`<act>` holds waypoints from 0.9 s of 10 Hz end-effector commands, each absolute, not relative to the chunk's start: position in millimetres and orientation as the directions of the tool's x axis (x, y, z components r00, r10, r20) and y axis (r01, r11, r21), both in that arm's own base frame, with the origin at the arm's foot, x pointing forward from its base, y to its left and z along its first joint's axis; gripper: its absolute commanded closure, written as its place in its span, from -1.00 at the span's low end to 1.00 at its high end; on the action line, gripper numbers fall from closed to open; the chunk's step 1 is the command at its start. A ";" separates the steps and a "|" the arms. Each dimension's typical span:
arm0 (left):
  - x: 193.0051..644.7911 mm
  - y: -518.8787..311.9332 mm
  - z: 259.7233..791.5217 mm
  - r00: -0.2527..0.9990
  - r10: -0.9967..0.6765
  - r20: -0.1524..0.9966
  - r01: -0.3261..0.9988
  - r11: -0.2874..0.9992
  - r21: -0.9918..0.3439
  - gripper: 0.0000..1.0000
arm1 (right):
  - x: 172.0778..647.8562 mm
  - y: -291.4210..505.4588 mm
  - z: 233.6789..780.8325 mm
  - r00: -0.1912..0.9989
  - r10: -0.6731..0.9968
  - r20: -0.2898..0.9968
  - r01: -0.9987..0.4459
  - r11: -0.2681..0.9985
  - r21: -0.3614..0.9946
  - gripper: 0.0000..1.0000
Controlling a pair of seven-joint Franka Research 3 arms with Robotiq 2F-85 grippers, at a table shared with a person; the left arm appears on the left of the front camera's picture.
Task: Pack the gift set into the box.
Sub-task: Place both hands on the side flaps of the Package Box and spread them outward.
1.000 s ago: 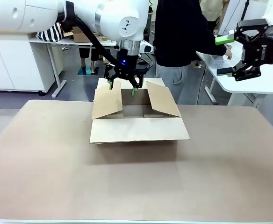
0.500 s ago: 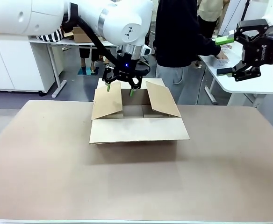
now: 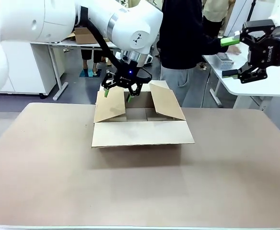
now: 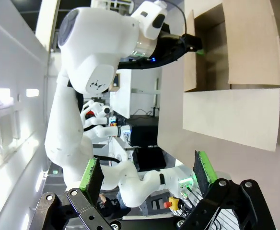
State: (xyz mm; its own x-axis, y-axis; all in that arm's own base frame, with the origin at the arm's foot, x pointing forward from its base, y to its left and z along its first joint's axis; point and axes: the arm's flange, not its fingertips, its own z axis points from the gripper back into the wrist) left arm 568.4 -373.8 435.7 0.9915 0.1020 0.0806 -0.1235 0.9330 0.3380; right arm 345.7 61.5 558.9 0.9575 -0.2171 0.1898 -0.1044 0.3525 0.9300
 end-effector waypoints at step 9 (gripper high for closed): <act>547.0 -328.8 457.6 0.982 0.158 0.108 -0.184 0.935 0.303 -1.00 | 348.3 63.7 557.5 0.952 -0.216 0.215 -0.136 0.329 0.934 -1.00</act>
